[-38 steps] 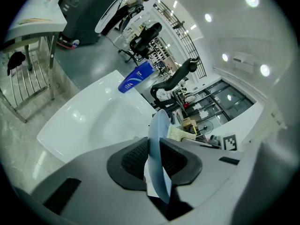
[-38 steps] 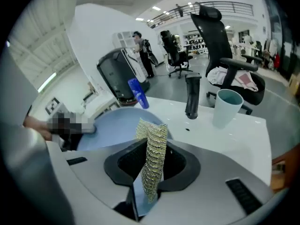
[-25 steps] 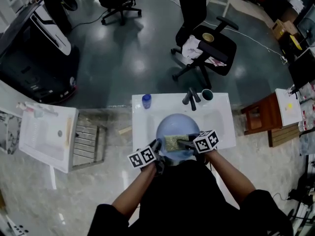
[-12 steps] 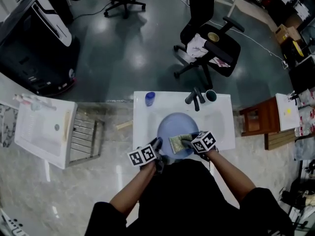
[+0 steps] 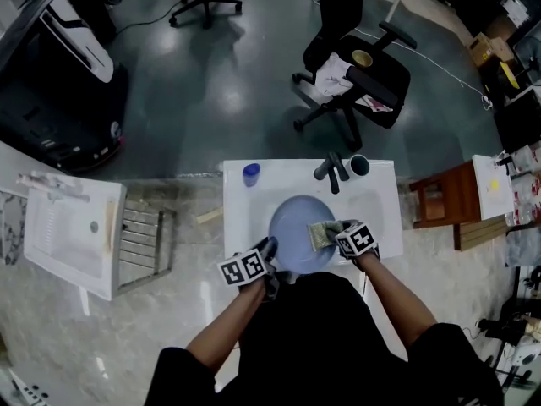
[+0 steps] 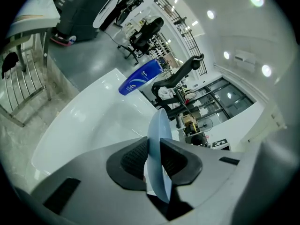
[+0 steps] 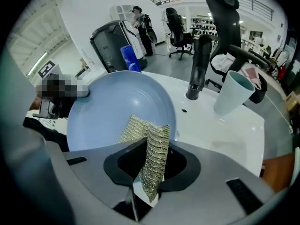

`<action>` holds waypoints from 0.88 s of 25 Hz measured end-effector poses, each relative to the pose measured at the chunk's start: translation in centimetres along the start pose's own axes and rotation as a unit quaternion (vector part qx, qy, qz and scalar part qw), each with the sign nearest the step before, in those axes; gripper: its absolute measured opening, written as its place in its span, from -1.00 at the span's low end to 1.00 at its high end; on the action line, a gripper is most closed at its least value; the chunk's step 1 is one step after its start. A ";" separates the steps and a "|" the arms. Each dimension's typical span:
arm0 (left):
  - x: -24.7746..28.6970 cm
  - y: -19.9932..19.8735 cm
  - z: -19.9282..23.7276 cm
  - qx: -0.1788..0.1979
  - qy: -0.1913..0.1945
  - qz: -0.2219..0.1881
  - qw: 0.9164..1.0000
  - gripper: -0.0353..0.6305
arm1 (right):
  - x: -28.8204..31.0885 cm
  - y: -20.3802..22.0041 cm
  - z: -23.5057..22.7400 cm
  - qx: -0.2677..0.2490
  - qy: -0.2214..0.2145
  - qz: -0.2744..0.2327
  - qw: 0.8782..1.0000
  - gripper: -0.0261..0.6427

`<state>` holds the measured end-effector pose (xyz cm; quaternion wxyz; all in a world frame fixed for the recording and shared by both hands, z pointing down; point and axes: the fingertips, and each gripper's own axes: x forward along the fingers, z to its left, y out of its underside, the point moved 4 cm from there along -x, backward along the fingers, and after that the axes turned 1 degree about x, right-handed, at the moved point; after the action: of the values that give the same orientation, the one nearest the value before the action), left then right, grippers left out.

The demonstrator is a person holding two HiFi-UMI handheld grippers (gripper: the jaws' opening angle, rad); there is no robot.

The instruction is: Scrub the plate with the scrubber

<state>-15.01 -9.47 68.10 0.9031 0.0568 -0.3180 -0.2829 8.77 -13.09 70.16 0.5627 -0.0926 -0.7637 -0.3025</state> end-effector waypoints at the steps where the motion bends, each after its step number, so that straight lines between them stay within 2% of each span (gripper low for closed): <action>1: 0.3 0.0 0.0 0.001 -0.001 0.005 1.000 -0.71 | -0.1 0.1 -0.2 0.008 -0.001 -0.002 1.000 -0.71; 4: 1.1 -0.1 0.2 0.007 -0.006 0.019 1.000 -0.71 | -0.9 0.7 -0.4 0.039 -0.021 -0.027 0.999 -0.71; 6: 1.9 -0.1 0.6 0.007 -0.013 0.032 0.999 -0.71 | -1.8 1.3 -0.3 0.062 -0.042 -0.068 0.995 -0.71; 10: 4.1 0.8 1.7 -0.013 -0.029 0.067 0.997 -0.71 | -4.2 3.4 -0.4 0.136 -0.069 -0.166 0.974 -0.72; 15: 8.4 2.2 2.9 -0.049 -0.048 0.100 0.993 -0.71 | -6.2 6.7 -0.7 0.213 -0.049 -0.234 0.947 -0.72; 22: 13.6 3.6 3.9 -0.071 -0.082 0.143 0.984 -0.70 | -9.3 8.8 0.1 0.234 -0.033 -0.267 0.934 -0.72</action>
<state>-6.97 -13.58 79.53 0.9069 -0.0775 -0.3748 -0.1764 16.17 -4.13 64.81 0.4415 0.2385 -0.8277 -0.2512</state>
